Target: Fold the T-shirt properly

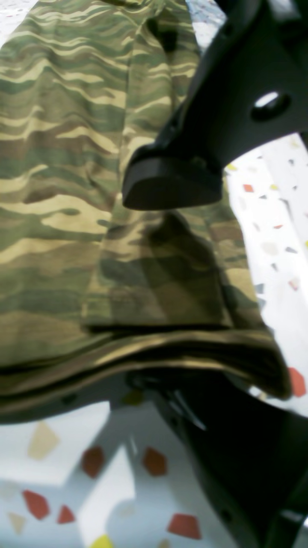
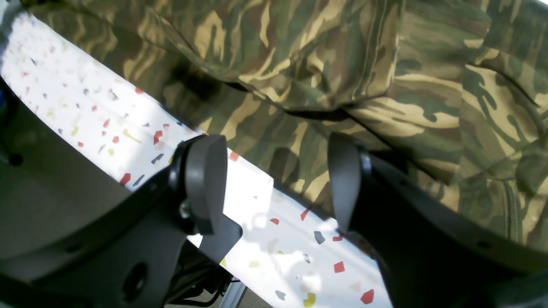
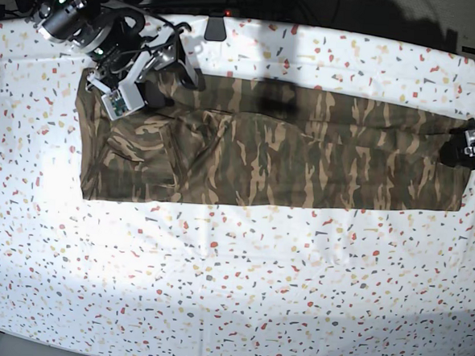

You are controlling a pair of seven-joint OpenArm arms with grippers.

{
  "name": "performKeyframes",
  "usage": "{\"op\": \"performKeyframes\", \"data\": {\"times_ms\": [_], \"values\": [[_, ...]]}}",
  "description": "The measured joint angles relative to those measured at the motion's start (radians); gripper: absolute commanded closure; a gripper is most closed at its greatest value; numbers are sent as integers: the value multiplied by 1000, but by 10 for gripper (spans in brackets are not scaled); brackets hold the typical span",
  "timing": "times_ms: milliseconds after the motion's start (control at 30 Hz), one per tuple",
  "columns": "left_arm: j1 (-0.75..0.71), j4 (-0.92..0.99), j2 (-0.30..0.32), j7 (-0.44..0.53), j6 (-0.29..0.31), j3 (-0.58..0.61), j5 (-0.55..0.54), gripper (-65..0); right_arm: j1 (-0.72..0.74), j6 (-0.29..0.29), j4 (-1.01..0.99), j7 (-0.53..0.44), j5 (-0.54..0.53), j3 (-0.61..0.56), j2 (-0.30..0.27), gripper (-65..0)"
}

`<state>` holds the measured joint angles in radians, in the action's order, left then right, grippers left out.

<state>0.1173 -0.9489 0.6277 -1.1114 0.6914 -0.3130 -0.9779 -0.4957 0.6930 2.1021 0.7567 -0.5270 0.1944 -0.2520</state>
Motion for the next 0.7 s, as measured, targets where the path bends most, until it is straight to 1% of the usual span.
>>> {"op": "performKeyframes", "data": {"times_ms": [100, 200, 267, 333, 367, 400, 433, 500, 533, 633, 700], "values": [[2, 0, -16, 5, 0, -1, -11, -444, 0, 0, 0, 0, -10, 0, 0, -368], [2, 0, -19, 11, 0, 0, -18, -445, 0, 0, 0, 0, -10, 0, 0, -368], [0, 0, -19, 7, -1, 0, -63, -444, 0, 0, 0, 0, -10, 0, 0, -368], [-1, 0, -25, 9, -1, 0, -78, -440, 0, 0, 0, 0, -10, 0, 0, -368], [0, 0, -25, 8, -1, 0, -77, -410, 0, 0, 0, 0, -10, 0, 0, -368], [-1, 0, -24, 12, -1, 0, -65, -350, 0, 0, 0, 0, -10, 0, 0, -368], [0, 0, -24, 14, -1, 0, -45, -258, 0, 0, 0, 0, -10, 0, 0, -368], [-1, 1, -24, 17, -1, 0, -18, -21, 0, 0, 0, 0, -10, 0, 0, -368], [-1, 1, -24, 24, 0, 0, -17, 0, 0, 0, 0, 3, -10, 0, 0, -368], [-1, 2, -24, 101, 0, 0, -19, 0, 0, 0, 0, 3, -10, 0, 0, -368], [0, 2, -24, 126, 0, 0, -22, 0, 0, 0, 0, 3, -10, 0, 0, -368]]}}
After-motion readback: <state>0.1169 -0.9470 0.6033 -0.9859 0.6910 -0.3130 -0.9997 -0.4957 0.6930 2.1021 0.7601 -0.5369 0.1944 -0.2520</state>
